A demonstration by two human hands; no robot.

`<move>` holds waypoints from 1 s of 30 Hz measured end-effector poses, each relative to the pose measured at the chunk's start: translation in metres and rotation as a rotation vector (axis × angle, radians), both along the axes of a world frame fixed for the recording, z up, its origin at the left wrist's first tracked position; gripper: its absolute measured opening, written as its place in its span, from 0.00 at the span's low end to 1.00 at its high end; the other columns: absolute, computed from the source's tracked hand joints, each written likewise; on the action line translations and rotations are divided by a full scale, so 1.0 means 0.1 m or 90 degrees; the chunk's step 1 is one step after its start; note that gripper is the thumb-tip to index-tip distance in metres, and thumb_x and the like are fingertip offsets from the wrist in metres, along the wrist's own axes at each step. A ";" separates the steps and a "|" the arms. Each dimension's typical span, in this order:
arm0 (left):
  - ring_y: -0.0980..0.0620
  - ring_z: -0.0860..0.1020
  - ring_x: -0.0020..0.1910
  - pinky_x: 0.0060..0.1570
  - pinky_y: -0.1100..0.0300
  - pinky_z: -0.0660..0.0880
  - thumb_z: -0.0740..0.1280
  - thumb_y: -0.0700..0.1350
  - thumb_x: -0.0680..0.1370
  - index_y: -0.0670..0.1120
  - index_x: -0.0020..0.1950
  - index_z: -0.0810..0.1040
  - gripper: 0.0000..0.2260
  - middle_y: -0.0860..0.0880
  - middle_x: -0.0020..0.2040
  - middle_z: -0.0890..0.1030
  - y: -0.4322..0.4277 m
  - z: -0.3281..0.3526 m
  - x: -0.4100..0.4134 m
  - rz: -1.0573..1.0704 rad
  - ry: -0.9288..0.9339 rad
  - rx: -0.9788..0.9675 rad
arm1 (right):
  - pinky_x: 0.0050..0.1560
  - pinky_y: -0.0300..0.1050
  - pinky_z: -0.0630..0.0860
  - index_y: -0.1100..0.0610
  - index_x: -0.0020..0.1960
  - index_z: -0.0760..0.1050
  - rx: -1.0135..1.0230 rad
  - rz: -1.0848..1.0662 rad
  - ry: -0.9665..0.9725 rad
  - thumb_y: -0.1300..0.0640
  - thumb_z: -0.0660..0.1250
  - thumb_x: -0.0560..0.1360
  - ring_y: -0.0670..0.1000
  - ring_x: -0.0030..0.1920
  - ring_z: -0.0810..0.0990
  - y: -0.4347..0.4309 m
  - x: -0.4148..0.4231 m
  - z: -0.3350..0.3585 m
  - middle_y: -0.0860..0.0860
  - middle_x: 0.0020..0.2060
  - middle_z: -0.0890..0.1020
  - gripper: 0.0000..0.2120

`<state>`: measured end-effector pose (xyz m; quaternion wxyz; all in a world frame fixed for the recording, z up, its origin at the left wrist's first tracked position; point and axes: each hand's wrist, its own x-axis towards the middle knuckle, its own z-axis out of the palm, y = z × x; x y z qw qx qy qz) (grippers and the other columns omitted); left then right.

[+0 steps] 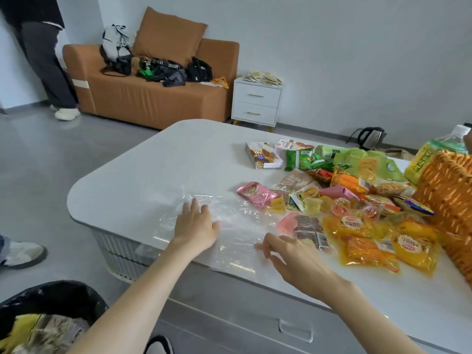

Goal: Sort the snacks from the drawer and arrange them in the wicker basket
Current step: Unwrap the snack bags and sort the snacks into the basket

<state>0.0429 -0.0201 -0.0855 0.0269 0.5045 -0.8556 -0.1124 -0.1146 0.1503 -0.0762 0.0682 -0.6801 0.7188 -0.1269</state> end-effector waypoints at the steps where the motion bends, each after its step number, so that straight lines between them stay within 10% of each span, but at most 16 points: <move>1: 0.40 0.53 0.75 0.68 0.49 0.61 0.56 0.58 0.80 0.42 0.69 0.65 0.24 0.40 0.77 0.52 -0.03 -0.04 -0.02 0.001 -0.006 -0.026 | 0.44 0.49 0.74 0.46 0.47 0.63 0.014 0.001 -0.002 0.59 0.57 0.79 0.52 0.48 0.78 -0.02 0.00 0.02 0.41 0.57 0.79 0.08; 8: 0.42 0.55 0.74 0.71 0.49 0.53 0.57 0.75 0.69 0.48 0.65 0.63 0.37 0.42 0.75 0.56 -0.30 -0.16 0.03 -0.005 0.030 -0.004 | 0.41 0.55 0.76 0.50 0.53 0.63 0.073 0.000 0.009 0.60 0.54 0.80 0.56 0.42 0.79 -0.10 0.01 0.18 0.45 0.54 0.81 0.05; 13: 0.45 0.57 0.73 0.68 0.50 0.55 0.52 0.60 0.81 0.50 0.70 0.63 0.22 0.46 0.76 0.57 -0.35 -0.10 0.11 -0.023 0.033 -0.015 | 0.45 0.57 0.78 0.44 0.58 0.67 0.152 -0.011 -0.065 0.71 0.52 0.70 0.56 0.48 0.81 -0.16 -0.12 0.20 0.43 0.59 0.80 0.26; 17: 0.43 0.60 0.70 0.65 0.54 0.60 0.53 0.52 0.83 0.51 0.71 0.68 0.18 0.45 0.74 0.61 -0.22 0.07 0.10 -0.060 0.040 -0.136 | 0.45 0.59 0.77 0.45 0.53 0.68 0.096 -0.063 -0.135 0.64 0.51 0.75 0.55 0.44 0.80 -0.23 -0.10 0.13 0.51 0.53 0.83 0.17; 23: 0.40 0.60 0.68 0.66 0.45 0.64 0.55 0.66 0.77 0.52 0.59 0.70 0.21 0.44 0.65 0.66 0.11 0.19 0.13 -0.049 -0.051 0.128 | 0.64 0.51 0.70 0.52 0.51 0.82 0.200 -0.058 -0.157 0.59 0.50 0.80 0.52 0.60 0.76 -0.27 -0.02 0.31 0.51 0.58 0.81 0.20; 30: 0.46 0.47 0.77 0.73 0.43 0.52 0.62 0.66 0.74 0.51 0.79 0.50 0.40 0.48 0.78 0.49 0.07 0.09 0.26 -0.125 -0.053 0.137 | 0.44 0.42 0.72 0.54 0.59 0.64 0.053 -0.209 -0.386 0.59 0.61 0.78 0.50 0.52 0.78 -0.38 0.17 0.16 0.47 0.58 0.81 0.11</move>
